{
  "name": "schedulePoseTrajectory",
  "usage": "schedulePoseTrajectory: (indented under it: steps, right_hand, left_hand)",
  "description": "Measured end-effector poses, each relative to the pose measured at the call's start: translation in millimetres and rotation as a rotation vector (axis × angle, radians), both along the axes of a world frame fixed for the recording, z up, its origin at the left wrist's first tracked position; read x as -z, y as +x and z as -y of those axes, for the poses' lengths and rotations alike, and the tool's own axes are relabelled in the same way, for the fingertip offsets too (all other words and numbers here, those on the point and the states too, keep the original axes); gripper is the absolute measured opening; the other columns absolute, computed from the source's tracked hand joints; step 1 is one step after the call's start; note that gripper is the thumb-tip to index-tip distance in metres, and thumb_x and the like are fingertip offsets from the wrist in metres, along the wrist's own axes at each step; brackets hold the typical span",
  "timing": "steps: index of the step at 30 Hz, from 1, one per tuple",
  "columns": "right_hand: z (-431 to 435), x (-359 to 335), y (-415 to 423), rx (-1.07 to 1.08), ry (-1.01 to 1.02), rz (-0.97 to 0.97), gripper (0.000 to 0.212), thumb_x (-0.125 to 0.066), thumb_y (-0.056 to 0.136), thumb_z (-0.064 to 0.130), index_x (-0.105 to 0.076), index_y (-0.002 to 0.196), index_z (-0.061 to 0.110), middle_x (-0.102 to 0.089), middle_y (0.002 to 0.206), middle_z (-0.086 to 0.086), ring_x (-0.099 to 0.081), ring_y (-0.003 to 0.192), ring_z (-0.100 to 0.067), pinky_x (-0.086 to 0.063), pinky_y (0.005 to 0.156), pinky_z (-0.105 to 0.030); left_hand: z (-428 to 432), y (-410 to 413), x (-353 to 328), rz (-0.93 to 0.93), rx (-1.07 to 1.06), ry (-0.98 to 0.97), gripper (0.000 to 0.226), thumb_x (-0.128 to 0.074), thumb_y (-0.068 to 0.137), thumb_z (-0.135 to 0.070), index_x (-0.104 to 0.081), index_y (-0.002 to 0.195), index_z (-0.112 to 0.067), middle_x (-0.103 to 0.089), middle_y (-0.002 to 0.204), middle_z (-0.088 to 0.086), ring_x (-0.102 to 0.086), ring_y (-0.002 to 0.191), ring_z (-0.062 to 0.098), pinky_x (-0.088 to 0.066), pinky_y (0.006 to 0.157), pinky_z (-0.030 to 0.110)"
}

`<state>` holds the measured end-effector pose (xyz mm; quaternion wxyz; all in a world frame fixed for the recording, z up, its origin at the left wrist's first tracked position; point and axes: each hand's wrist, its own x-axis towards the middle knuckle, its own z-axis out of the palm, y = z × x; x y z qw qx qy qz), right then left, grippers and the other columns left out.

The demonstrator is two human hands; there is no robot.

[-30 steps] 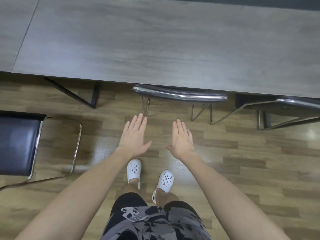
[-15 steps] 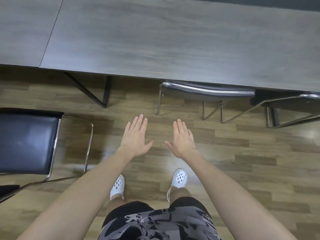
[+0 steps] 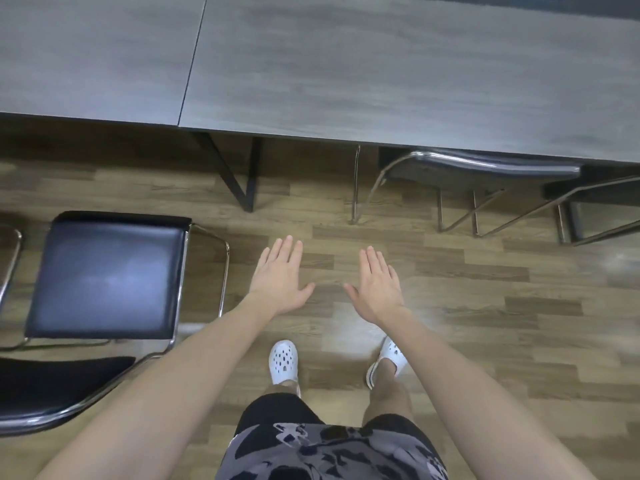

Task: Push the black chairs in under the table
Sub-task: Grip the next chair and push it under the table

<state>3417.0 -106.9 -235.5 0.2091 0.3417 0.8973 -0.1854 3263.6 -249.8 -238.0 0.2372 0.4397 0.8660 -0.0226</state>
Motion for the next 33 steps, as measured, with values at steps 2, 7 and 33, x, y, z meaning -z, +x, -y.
schedulePoseTrajectory:
  steps: [2, 7, 33]
  right_hand:
    - [16, -1, -4, 0.005, -0.001, 0.0, 0.077, -0.036, 0.1, 0.049, 0.0, 0.155, 0.01, 0.005, 0.163, -0.006, 0.004, 0.15, -0.021, -0.006, 0.122, -0.04]
    - [45, -3, -1, 0.014, -0.013, -0.009, 0.077, -0.037, 0.099, 0.049, -0.001, 0.155, 0.01, 0.004, 0.164, -0.005, 0.004, 0.15, -0.021, -0.006, 0.122, -0.041]
    - [106, -4, -4, -0.164, -0.043, -0.056, 0.076, -0.037, 0.1, 0.047, -0.003, 0.155, 0.008, 0.002, 0.164, -0.006, 0.004, 0.15, -0.021, -0.002, 0.12, -0.039]
  left_hand:
    - [16, -6, -3, 0.001, -0.007, -0.003, 0.091, -0.042, 0.089, -0.063, -0.004, 0.156, -0.014, 0.0, 0.164, 0.008, 0.0, 0.15, 0.024, -0.004, 0.122, 0.041]
    - [45, -3, -12, -0.017, -0.021, -0.007, 0.09, -0.042, 0.09, -0.061, -0.003, 0.156, -0.013, -0.001, 0.164, 0.008, 0.0, 0.15, 0.023, -0.004, 0.122, 0.041]
    - [121, 29, -20, -0.056, -0.17, -0.012, 0.084, -0.041, 0.092, -0.056, -0.006, 0.156, -0.014, 0.001, 0.164, 0.005, -0.002, 0.15, 0.02, -0.005, 0.122, 0.04]
